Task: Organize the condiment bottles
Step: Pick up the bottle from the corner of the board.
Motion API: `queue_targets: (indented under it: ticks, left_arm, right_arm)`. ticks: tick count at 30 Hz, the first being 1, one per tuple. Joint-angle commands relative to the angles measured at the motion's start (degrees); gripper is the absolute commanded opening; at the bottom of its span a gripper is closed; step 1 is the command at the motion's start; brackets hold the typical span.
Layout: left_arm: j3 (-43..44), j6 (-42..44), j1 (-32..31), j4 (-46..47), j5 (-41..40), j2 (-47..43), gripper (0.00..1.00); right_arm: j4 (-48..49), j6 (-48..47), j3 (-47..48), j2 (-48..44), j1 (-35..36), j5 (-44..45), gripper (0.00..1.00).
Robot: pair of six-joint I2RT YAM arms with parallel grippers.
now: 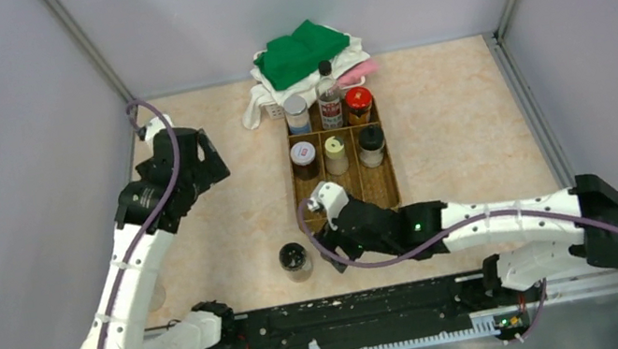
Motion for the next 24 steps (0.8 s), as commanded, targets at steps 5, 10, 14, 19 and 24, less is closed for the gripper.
queue_targets:
  ticks: [5, 10, 14, 19, 24]
  left_arm:
    - [4.59, -22.03, 0.41, -19.11, -17.16, 7.22, 0.99]
    - [6.78, -24.69, 1.3, -20.57, -21.5, 7.78, 0.99]
    - [7.98, -27.08, 4.53, -22.52, -24.01, 7.59, 0.99]
    - [8.69, -29.17, 8.47, -25.63, -23.5, 9.24, 0.99]
    - [7.1, -29.66, 10.55, -25.67, -21.43, 10.03, 0.99]
  right_arm:
    - [8.69, -2.88, 7.23, 10.57, 3.09, -3.21, 0.76]
    - [11.66, -3.13, 8.12, 12.78, 3.1, -3.89, 0.78]
    - [12.42, -3.55, 9.42, 14.86, 3.16, -5.31, 0.79]
    - [13.73, -3.8, 10.97, 17.35, 3.21, -7.27, 0.79]
    - [14.39, -3.96, 12.61, 20.24, 3.3, -9.13, 0.79]
